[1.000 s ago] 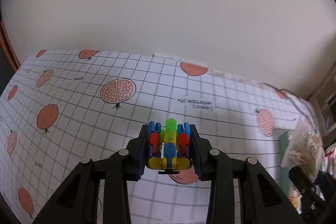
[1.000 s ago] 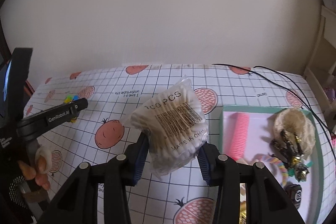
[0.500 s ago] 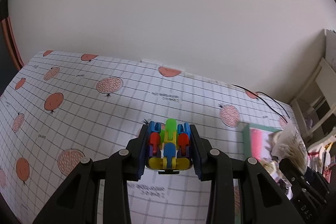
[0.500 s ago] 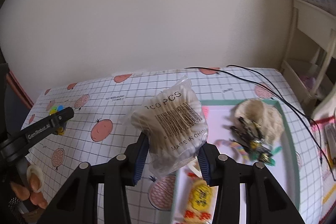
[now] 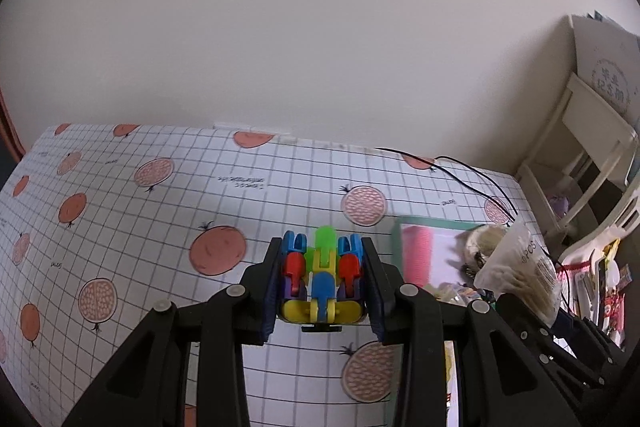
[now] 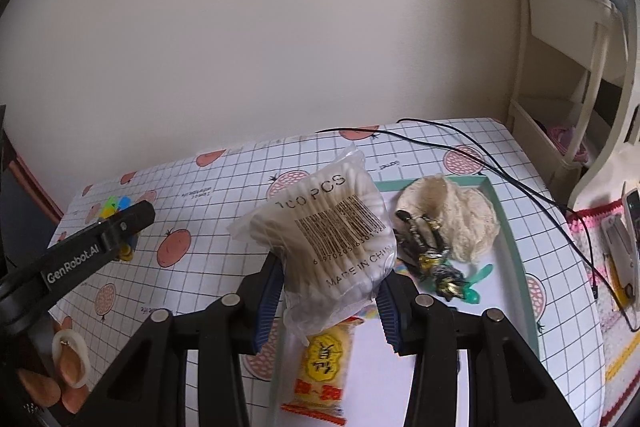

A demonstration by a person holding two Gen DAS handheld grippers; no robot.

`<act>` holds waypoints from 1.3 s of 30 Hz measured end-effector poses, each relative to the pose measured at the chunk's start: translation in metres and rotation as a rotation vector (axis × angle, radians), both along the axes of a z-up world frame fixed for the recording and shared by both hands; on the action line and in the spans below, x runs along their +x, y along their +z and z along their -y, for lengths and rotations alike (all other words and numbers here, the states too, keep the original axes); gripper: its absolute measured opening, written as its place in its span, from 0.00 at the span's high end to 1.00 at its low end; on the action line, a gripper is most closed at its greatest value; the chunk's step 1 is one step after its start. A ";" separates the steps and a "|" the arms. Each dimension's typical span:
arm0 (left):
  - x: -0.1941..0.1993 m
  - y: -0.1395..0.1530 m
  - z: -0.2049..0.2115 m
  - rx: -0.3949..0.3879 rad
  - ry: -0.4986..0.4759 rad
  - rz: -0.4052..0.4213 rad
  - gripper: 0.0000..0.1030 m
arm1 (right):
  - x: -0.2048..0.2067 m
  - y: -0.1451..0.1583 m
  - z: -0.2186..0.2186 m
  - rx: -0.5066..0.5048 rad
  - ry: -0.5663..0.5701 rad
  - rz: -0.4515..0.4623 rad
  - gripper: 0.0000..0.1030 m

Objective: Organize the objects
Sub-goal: 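Carry the block toy with left tool while right tool carries the swab bag into the tray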

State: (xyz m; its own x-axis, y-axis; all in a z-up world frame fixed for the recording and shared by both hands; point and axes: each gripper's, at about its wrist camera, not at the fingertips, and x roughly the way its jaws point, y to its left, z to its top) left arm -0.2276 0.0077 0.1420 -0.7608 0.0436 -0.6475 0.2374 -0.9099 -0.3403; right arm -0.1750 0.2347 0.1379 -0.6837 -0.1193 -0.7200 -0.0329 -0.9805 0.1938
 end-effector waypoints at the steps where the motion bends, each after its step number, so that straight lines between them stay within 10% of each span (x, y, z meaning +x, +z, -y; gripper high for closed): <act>1: -0.003 0.000 -0.004 -0.003 -0.007 0.001 0.63 | 0.000 -0.001 -0.005 -0.004 -0.006 0.001 0.55; 39: -0.084 -0.014 -0.094 0.021 -0.234 -0.014 0.63 | -0.045 -0.020 -0.097 -0.023 -0.121 -0.013 0.55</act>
